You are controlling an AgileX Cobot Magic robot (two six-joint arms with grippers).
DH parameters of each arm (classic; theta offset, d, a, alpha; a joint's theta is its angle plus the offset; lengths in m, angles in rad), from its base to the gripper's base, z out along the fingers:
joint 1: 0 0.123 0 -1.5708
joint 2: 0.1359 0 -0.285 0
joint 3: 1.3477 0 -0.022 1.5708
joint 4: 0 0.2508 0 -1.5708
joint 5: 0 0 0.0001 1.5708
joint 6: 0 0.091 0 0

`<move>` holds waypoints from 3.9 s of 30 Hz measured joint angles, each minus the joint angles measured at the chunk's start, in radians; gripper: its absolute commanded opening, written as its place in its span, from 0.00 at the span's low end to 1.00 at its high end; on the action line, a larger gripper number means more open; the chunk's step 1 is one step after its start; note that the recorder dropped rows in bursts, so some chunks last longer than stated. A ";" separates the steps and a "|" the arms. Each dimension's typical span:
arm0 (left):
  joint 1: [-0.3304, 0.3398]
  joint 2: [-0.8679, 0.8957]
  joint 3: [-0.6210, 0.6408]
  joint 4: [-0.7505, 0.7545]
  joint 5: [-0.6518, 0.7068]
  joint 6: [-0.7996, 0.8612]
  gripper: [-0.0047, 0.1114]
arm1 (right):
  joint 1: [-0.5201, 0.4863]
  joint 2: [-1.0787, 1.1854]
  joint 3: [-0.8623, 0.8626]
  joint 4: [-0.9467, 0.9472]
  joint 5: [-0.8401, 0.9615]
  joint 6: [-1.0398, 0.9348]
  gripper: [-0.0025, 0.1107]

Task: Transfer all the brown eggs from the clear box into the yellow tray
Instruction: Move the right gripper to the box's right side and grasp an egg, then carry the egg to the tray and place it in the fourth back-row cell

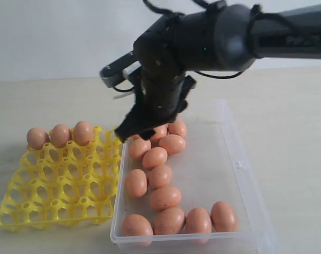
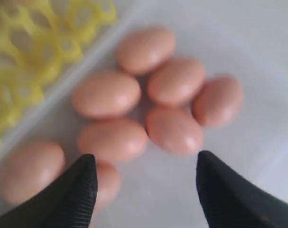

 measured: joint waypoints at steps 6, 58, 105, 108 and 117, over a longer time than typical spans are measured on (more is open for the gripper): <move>0.000 0.000 0.000 0.000 0.000 0.000 0.04 | -0.026 -0.133 0.154 0.058 0.151 0.032 0.55; 0.000 0.000 0.000 0.000 0.000 0.000 0.04 | -0.080 -0.250 0.648 0.203 -0.205 0.165 0.02; 0.000 0.000 0.000 0.000 0.000 0.000 0.04 | -0.025 0.271 0.104 0.160 -1.066 -0.057 0.54; 0.000 0.000 0.000 0.000 0.000 0.000 0.04 | -0.025 0.281 0.102 0.160 -1.060 -0.045 0.57; 0.000 0.000 0.000 0.000 0.000 0.000 0.04 | -0.025 0.051 0.102 0.109 -0.680 -0.050 0.57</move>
